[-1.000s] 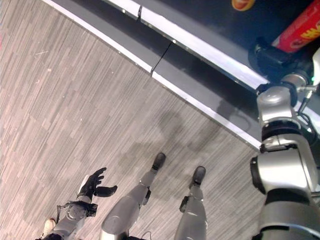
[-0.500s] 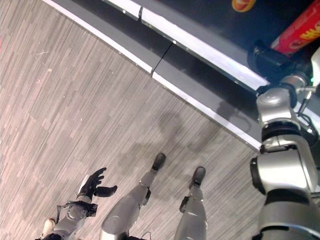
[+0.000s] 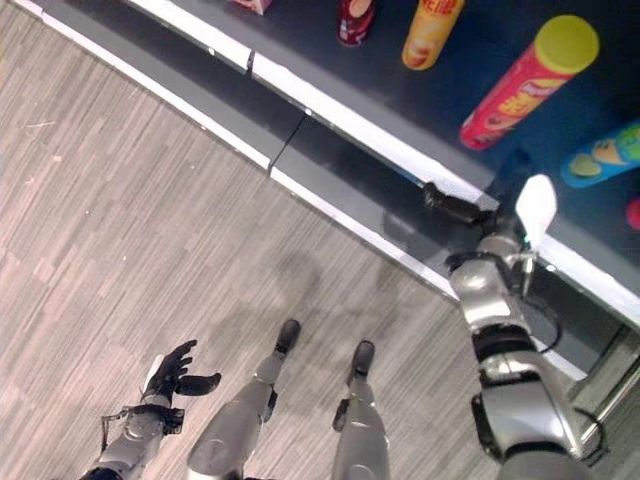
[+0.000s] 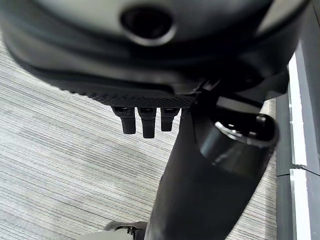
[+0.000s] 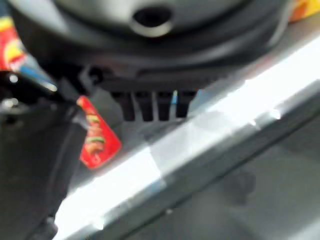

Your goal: Put the goods on the table back onto the shelves and tidy them up.

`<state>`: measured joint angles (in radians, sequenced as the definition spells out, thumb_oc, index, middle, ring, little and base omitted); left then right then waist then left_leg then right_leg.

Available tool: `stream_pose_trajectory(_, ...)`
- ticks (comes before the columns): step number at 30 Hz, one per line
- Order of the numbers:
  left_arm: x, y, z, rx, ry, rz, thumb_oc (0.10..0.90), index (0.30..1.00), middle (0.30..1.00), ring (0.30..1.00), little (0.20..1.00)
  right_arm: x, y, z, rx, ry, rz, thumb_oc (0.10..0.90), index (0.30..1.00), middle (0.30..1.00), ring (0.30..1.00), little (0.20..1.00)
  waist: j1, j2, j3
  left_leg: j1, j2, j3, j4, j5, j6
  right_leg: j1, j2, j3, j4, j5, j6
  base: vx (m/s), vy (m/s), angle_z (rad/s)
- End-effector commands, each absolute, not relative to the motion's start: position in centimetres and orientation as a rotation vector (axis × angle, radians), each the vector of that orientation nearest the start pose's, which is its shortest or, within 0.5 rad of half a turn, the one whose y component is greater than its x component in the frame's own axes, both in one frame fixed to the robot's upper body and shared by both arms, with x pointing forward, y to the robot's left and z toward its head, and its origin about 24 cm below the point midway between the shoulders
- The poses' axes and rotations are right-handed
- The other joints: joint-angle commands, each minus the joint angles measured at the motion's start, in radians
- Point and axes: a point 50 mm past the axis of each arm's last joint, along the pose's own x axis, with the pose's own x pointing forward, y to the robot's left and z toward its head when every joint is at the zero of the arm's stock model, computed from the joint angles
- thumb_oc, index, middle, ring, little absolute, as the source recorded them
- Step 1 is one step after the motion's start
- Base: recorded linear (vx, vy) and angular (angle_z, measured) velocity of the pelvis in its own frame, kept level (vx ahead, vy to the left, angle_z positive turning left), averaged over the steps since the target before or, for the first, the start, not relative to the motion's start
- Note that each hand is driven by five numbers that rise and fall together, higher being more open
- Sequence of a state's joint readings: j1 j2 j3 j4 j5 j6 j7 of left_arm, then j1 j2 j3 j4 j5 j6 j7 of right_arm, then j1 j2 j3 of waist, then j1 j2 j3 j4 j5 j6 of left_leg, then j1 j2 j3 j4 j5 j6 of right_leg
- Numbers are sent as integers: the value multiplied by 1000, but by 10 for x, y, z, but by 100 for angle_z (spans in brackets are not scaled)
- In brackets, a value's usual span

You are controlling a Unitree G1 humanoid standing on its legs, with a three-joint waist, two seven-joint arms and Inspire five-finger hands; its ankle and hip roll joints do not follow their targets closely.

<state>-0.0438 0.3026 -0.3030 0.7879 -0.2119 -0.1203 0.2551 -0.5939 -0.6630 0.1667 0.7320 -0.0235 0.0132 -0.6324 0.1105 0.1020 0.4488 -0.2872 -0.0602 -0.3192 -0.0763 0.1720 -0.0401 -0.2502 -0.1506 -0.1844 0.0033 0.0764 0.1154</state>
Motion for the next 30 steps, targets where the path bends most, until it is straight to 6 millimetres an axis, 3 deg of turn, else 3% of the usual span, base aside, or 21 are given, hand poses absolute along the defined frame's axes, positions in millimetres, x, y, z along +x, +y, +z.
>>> stream_pose_trajectory(1, 159, 240, -114, 359, 753, 226, 800, 900, 900, 900, 900, 332, -323, 147, -808, -180, -771, 800, 900, 900, 900, 900, 7, -26, -84, 17, 73, 90, -7, -111, -40, -39, -62, 29, 101, -64, 49, -8, 12, -3)
stream_pose_trajectory(5, 150, 249, -118, 367, 800, 257, 800, 900, 900, 900, 900, 323, -309, 120, -748, -151, -690, 800, 900, 900, 900, 900, -9, -59, -103, 43, 82, 109, -5, -121, -37, -15, -53, 40, 77, -54, 51, 18, 16, -6)
stream_pose_trajectory(7, 137, 262, -122, 378, 855, 285, 800, 900, 900, 900, 900, 291, -293, 62, -571, -17, -528, 800, 900, 900, 900, 900, -46, -110, -148, 91, 96, 142, -10, -142, -34, 30, -43, 43, 37, -32, 55, 122, 24, -22)
stream_pose_trajectory(9, 133, 267, -122, 380, 867, 290, 800, 900, 900, 900, 900, 271, -285, 31, -512, 80, -457, 800, 900, 900, 900, 900, -62, -131, -177, 119, 97, 159, -11, -154, -31, 51, -39, 49, 14, -19, 60, 113, 54, -17)
stream_pose_trajectory(13, 128, 275, -121, 369, 880, 304, 800, 900, 900, 900, 900, 223, -274, -33, -418, 342, -361, 800, 900, 900, 900, 900, -102, -163, -230, 178, 94, 211, -11, -183, -22, 88, -38, 75, -24, 12, 75, 88, 93, -36)
stream_pose_trajectory(15, 128, 276, -121, 368, 881, 305, 800, 900, 900, 900, 900, 214, -271, -45, -405, 396, -342, 800, 900, 900, 900, 900, -108, -167, -239, 194, 92, 225, -11, -189, -18, 93, -39, 85, -28, 18, 78, 45, 101, -52)
stream_pose_trajectory(16, 130, 277, -120, 373, 877, 293, 800, 900, 900, 900, 900, 193, -268, -69, -388, 520, -312, 800, 900, 900, 900, 900, -125, -172, -258, 219, 87, 244, -11, -201, -12, 102, -44, 99, -26, 25, 85, 34, 83, -50)
stream_pose_trajectory(17, 130, 277, -120, 373, 877, 293, 800, 900, 900, 900, 900, 193, -268, -69, -388, 520, -312, 800, 900, 900, 900, 900, -125, -172, -258, 220, 87, 245, -11, -201, -12, 102, -44, 99, -26, 25, 85, 67, 178, -45)
stream_pose_trajectory(18, 135, 276, -119, 382, 864, 271, 800, 900, 900, 900, 900, 173, -265, -88, -378, 628, -292, 800, 900, 900, 900, 900, -148, -176, -273, 247, 78, 265, -11, -213, -3, 107, -51, 118, -19, 33, 93, 35, 136, -31)
stream_pose_trajectory(24, 149, 276, -116, 407, 850, 235, 800, 900, 900, 900, 900, 148, -259, -115, -385, 803, -263, 800, 900, 900, 900, 900, -188, -181, -292, 306, 44, 329, -11, -242, 23, 101, -65, 191, -4, 66, 114, 14, 134, -44)
stream_pose_trajectory(26, 151, 276, -116, 402, 846, 237, 800, 900, 900, 900, 900, 148, -258, -118, -379, 817, -263, 800, 900, 900, 900, 900, -191, -182, -291, 314, 39, 342, -11, -247, 27, 98, -65, 204, -2, 73, 116, -5, 105, -39)
stream_pose_trajectory(28, 156, 277, -114, 393, 835, 249, 800, 900, 900, 900, 900, 152, -250, -119, -359, 817, -257, 800, 900, 900, 900, 900, -203, -189, -279, 330, 29, 389, -11, -252, 38, 72, -68, 219, 3, 124, 129, -52, 90, -50)
stream_pose_trajectory(29, 156, 277, -114, 393, 835, 249, 800, 900, 900, 900, 900, 152, -250, -119, -359, 817, -257, 800, 900, 900, 900, 900, -201, -190, -279, 331, 29, 390, -11, -252, 38, 72, -68, 221, 3, 124, 129, -139, 93, -65)
stream_pose_trajectory(30, 158, 278, -113, 400, 833, 250, 800, 900, 900, 900, 900, 154, -245, -120, -361, 812, -244, 800, 900, 900, 900, 900, -194, -186, -256, 335, 36, 429, -8, -250, 42, 47, -79, 153, 41, 129, 123, -125, 44, -70)
